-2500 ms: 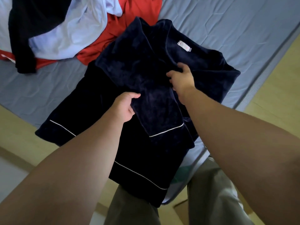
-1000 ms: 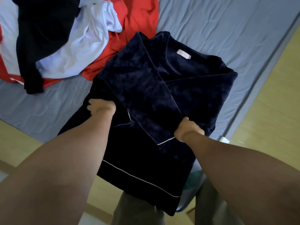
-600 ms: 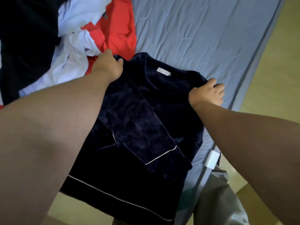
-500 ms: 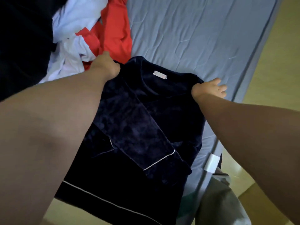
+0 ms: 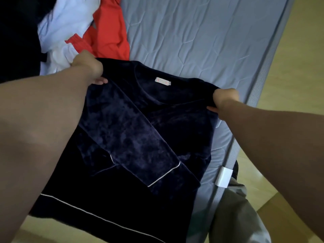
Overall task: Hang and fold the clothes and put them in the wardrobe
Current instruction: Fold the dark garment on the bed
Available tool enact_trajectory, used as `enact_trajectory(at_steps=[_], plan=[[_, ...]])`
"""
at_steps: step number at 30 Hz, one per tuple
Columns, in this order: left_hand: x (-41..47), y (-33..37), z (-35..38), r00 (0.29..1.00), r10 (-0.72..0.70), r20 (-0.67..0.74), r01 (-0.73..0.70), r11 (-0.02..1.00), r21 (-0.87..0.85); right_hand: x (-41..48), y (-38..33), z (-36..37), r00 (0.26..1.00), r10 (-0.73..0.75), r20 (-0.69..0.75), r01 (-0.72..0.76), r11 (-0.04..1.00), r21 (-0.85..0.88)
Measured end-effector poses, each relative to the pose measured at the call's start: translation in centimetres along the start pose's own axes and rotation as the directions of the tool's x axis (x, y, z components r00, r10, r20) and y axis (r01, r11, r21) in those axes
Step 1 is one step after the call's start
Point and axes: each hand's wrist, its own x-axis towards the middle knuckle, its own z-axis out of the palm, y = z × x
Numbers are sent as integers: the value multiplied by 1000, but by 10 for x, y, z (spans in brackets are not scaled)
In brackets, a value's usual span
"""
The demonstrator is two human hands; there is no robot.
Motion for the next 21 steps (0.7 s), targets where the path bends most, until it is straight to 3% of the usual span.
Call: enact_trajectory(at_steps=[3, 6, 11, 14, 18, 21], plan=[[1, 5, -3, 986, -68, 152, 78, 995, -60, -2, -2, 4, 1000, -19, 23, 23, 988, -154], [5, 10, -10, 979, -79, 188, 96, 992, -82, -7, -8, 5, 992, -123, -20, 107, 924, -368], [-14, 28, -32, 996, -42, 80, 62, 961, -269, -20, -37, 0, 946, -240, -219, 166, 936, -309], [-30, 42, -50, 1000, -7, -21, -1, 926, -376, -40, -63, -7, 899, -349, -264, 269, 917, -294], [-57, 51, -81, 1000, 2, -27, -15, 862, -506, -71, -89, -21, 871, -416, -263, 361, 903, -234], [-86, 23, -100, 1000, -24, -16, 9, 790, -613, -116, -67, -31, 864, -471, -179, 396, 854, -336]])
